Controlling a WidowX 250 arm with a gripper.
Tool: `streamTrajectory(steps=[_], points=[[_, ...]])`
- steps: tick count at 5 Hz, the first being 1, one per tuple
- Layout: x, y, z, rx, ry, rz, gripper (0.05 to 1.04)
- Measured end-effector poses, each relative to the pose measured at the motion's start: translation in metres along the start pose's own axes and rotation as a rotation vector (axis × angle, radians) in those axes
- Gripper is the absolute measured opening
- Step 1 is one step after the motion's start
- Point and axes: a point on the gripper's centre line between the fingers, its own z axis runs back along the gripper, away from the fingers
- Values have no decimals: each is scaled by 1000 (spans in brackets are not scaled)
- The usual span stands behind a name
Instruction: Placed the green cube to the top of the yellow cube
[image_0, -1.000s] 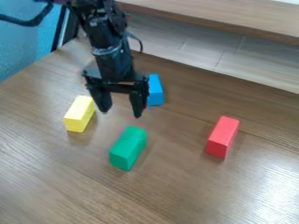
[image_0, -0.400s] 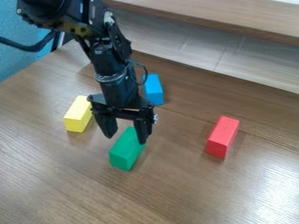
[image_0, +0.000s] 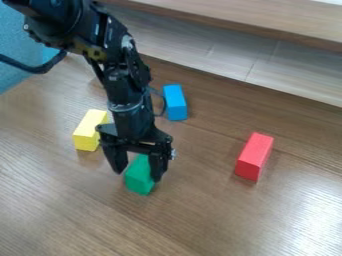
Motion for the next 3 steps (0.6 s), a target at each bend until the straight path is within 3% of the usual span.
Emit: streamTrajectory(steps=[1, 2, 3], points=[[-6, 3, -7, 21, 14, 46, 696], [-8, 3, -6, 21, 26, 67, 598], [-1, 7, 15, 8, -14, 80, 598]])
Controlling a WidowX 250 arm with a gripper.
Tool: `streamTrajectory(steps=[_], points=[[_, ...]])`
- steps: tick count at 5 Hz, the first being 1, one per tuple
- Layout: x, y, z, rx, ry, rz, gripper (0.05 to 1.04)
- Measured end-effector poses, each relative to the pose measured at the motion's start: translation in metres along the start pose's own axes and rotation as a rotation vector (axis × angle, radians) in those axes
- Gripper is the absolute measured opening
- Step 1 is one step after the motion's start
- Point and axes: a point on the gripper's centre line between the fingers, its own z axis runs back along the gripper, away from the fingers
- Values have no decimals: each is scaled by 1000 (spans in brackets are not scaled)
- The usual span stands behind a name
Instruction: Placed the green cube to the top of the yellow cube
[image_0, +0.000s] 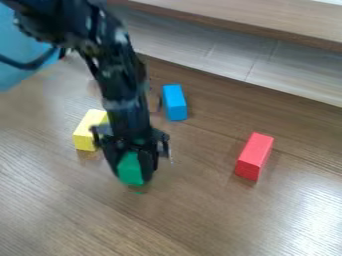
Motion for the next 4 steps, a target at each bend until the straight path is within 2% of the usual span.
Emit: streamTrajectory(steps=[1, 2, 3, 4], points=[[14, 23, 23, -3, -50, 66, 598], [25, 45, 36, 3, -77, 114, 598], [29, 68, 44, 10, -93, 161, 598], [30, 85, 37, 26, -74, 185, 598]])
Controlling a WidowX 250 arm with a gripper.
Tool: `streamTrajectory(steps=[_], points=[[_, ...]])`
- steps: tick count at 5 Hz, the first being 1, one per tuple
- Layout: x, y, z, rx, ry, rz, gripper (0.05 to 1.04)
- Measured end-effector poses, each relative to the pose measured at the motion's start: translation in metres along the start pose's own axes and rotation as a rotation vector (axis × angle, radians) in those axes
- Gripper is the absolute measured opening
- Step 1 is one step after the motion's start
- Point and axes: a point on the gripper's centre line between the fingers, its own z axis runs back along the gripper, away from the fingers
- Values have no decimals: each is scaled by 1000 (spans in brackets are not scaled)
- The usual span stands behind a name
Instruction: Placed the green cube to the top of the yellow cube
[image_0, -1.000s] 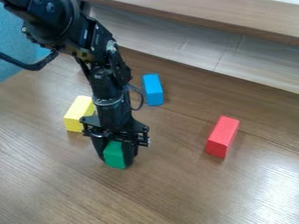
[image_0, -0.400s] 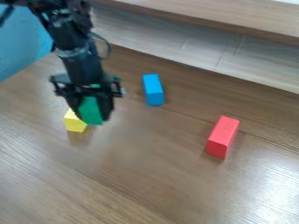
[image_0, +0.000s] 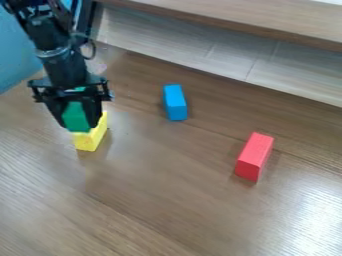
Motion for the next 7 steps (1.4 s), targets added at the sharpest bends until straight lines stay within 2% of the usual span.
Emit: streamTrajectory(steps=[2, 3, 5, 6, 7], points=[[3, 12, -14, 19, 28, 23, 598], [4, 12, -19, 12, 36, 25, 598], [12, 4, -23, 5, 29, 9, 598], [15, 2, -24, 3, 30, 9, 648], [12, 2, -25, 1, 49, -6, 952]])
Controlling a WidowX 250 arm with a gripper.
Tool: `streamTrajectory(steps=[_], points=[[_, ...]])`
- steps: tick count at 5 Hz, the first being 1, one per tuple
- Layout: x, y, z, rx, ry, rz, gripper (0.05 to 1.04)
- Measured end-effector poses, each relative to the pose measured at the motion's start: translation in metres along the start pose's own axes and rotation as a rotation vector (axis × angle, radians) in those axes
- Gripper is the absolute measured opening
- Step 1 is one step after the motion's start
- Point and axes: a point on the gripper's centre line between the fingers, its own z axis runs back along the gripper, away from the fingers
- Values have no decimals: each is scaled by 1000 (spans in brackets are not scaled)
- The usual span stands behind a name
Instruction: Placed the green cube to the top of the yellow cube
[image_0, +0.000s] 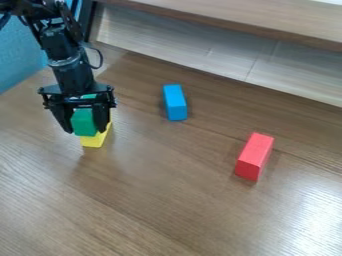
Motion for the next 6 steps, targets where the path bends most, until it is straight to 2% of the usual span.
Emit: streamTrajectory(steps=[1, 3, 4, 5, 6], points=[[-3, 1, 0, 5, 16, 3, 1005], [0, -9, 34, 4, -43, -29, 1000], [3, -18, 48, 37, -79, -75, 1000], [6, -44, 51, 54, -94, -166, 1000], [8, -79, 51, 29, -102, -304, 1000]])
